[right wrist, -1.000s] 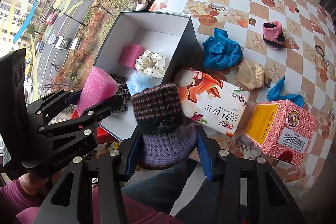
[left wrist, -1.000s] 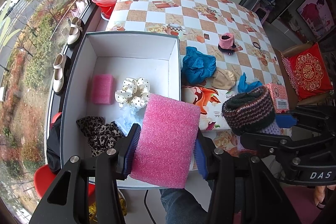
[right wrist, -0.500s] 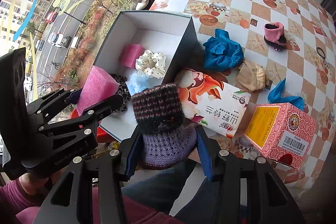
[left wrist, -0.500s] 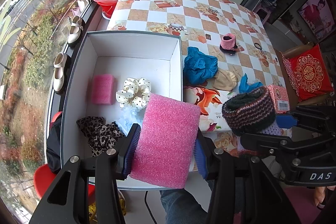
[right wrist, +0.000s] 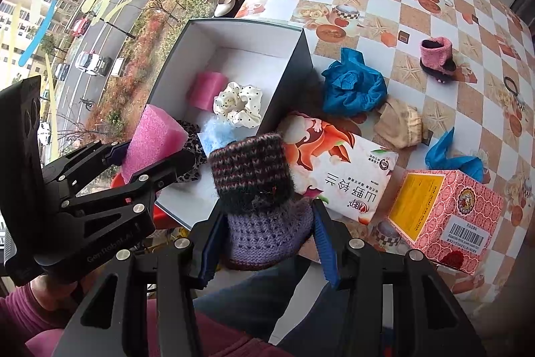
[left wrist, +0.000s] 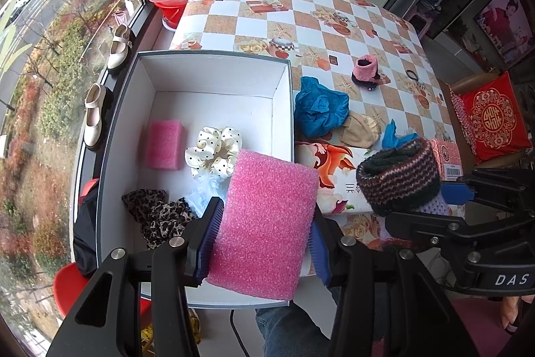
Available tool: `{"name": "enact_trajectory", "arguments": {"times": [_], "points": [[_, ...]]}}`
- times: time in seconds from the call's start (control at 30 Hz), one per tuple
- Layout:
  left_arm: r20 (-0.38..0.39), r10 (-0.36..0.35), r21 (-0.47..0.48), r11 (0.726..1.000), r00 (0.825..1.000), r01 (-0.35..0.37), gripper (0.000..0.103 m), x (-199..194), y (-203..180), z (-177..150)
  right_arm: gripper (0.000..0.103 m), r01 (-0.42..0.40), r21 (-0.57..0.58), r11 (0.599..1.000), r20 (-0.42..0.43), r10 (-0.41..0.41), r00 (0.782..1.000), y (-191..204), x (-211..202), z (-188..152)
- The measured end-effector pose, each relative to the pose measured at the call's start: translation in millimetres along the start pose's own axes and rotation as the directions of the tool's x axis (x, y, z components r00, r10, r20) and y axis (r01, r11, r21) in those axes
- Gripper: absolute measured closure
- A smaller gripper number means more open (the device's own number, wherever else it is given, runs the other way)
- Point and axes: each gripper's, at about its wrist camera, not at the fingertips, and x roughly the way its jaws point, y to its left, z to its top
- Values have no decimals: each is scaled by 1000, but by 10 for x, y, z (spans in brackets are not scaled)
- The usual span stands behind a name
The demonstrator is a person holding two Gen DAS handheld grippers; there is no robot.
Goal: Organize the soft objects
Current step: 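Hold the pink sponge and striped knit hat above the box with both tools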
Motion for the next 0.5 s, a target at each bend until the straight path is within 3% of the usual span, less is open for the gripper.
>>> {"name": "enact_trajectory", "arguments": {"times": [0.5], "points": [[20,26,-50,998,999,-25,52,-2,210,51,53,-3,-28,1000,8,3,1000,45,-4,131]]}}
